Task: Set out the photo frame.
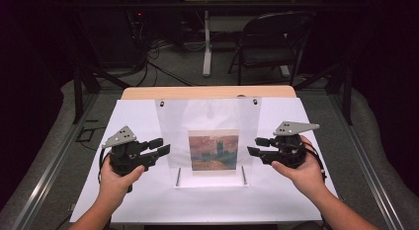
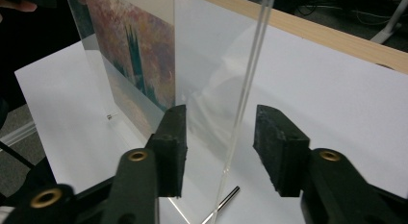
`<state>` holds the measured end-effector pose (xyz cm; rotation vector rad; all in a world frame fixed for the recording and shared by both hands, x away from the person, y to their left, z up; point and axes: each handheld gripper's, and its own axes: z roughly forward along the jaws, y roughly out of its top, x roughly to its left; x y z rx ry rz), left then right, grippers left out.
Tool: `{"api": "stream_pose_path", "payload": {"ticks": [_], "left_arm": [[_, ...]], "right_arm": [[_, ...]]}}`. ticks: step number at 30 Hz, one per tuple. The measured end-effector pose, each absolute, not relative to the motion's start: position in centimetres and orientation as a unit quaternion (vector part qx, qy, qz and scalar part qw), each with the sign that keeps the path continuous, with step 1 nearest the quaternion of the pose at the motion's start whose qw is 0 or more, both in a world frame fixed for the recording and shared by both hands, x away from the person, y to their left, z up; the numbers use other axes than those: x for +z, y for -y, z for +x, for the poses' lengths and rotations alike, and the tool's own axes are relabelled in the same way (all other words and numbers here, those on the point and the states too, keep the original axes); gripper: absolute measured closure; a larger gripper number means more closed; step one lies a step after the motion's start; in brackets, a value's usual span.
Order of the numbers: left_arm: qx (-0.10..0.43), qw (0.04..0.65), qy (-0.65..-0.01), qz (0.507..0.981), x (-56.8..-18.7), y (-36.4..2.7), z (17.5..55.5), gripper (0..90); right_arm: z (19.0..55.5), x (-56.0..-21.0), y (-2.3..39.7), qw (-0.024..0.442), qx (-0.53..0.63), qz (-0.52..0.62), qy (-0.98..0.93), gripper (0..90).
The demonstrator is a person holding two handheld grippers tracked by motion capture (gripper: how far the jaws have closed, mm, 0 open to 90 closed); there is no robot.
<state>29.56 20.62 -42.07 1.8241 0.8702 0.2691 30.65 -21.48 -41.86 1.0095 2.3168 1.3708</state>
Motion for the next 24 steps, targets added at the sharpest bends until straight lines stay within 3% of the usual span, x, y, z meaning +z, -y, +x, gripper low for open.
{"api": "stream_pose_path", "payload": {"ticks": [4,9,20,24], "left_arm": [[0.122,0.523,-0.366,0.760,-41.8,-21.4,29.2,52.0],[0.138,0.517,-0.373,0.758,-41.8,-22.5,28.8,43.2],[0.165,0.507,-0.414,0.737,-44.3,-24.6,28.3,41.1],[0.162,0.516,-0.445,0.714,-46.5,-25.4,28.4,41.2]], "right_arm": [[30.5,-41.9,22.4,0.137,0.484,0.357,-0.787,44.5],[29.9,-41.9,24.7,0.155,0.500,0.376,-0.765,39.9],[28.5,-44.0,27.7,0.182,0.501,0.421,-0.734,39.5],[27.9,-46.2,27.9,0.185,0.498,0.442,-0.723,39.5]]}}
